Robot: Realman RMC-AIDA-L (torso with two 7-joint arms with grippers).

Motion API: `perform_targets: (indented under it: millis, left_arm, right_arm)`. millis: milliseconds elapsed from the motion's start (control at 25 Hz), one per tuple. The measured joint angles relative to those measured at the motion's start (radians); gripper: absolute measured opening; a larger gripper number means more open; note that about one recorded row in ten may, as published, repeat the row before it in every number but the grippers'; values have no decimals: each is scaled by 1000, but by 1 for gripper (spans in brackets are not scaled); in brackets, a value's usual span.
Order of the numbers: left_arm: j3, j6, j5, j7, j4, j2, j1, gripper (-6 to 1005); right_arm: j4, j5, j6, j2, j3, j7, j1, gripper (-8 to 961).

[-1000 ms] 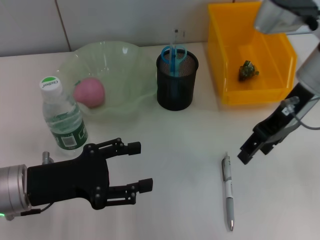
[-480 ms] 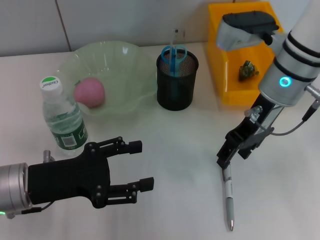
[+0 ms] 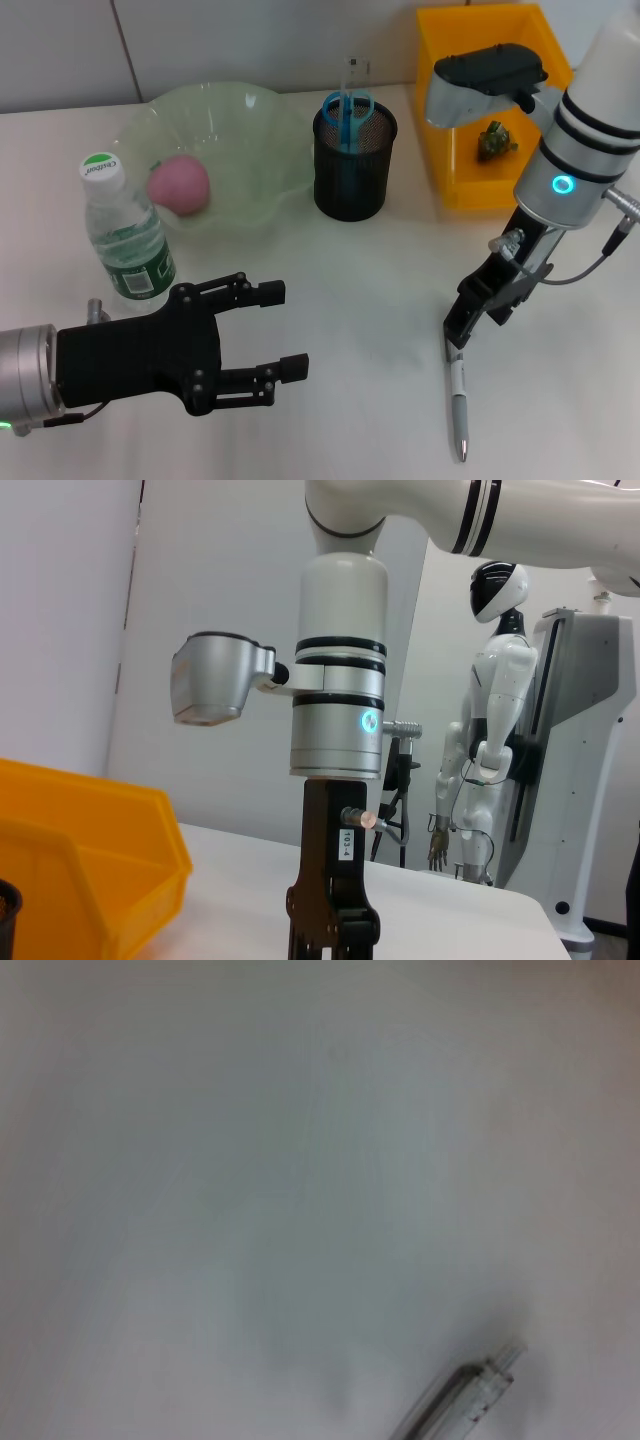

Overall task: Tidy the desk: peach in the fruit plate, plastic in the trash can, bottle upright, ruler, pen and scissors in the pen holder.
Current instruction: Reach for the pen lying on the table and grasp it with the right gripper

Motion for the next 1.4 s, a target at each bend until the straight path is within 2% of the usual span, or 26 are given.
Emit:
perform_targets:
  millis: [840,1080,1400]
  left_arm:
    - [0,5,1,-8,0,-2,0,813]
    - [1,6,2,-12,0,-2,-1,813]
    - [0,9,1,-12,0,-2,-1,812]
  right_arm:
    - [50,14,61,10,-60,-30,20,669]
    - [52,57,61,11,-136,-35,23,668]
    - [52,60,63,12,-149,-34,28,668]
